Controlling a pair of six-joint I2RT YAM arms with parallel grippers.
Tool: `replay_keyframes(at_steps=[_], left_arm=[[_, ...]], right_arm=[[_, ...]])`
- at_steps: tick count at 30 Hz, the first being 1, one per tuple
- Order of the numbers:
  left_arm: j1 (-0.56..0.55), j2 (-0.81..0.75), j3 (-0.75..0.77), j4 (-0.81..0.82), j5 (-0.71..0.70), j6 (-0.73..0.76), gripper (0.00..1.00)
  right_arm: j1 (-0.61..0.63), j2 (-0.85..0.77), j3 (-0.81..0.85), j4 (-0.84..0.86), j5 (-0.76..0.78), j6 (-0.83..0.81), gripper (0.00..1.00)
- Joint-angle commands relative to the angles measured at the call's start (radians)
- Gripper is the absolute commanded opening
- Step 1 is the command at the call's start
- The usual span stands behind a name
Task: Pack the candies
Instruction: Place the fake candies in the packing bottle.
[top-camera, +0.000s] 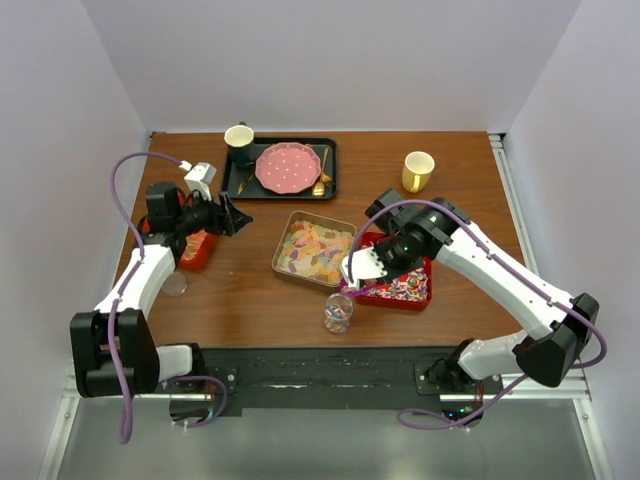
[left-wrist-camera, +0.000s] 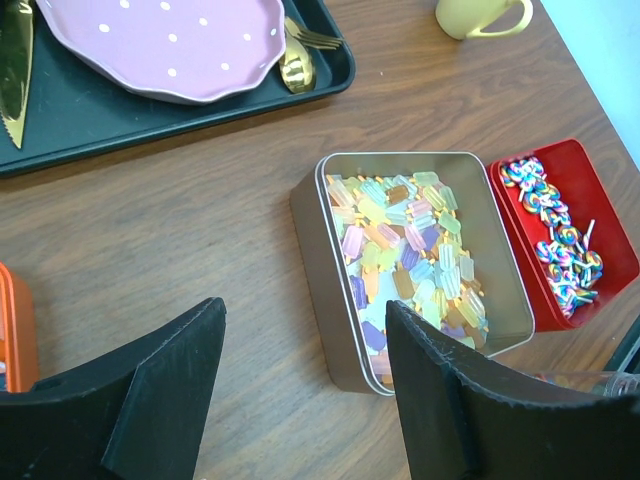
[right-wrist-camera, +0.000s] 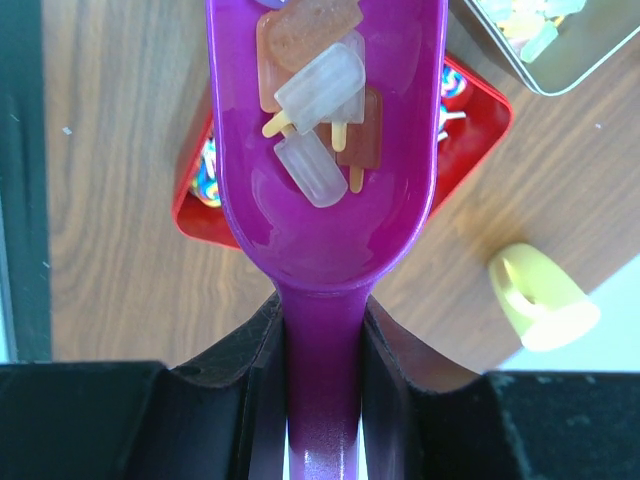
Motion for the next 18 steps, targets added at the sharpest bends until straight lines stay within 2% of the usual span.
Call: replay_keyframes(at_steps=[1, 10, 18], left_arm=[[0.014, -0.03, -0.006, 0.038, 0.003, 0.002, 0.7], [0.02, -0.023, -0.006, 0.071, 0.011, -0.02, 0.7], [0.02, -0.014, -0.001, 0.094, 0.015, -0.033, 0.7]], right_arm=[[0.06, 0.005, 0.009, -0.173, 0.105, 0.012, 0.0], [0.163, 0.043, 0.029, -0.207, 0.252, 0.043, 0.0], [0.22, 0.054, 0.07, -0.237, 0.309, 0.057, 0.0]])
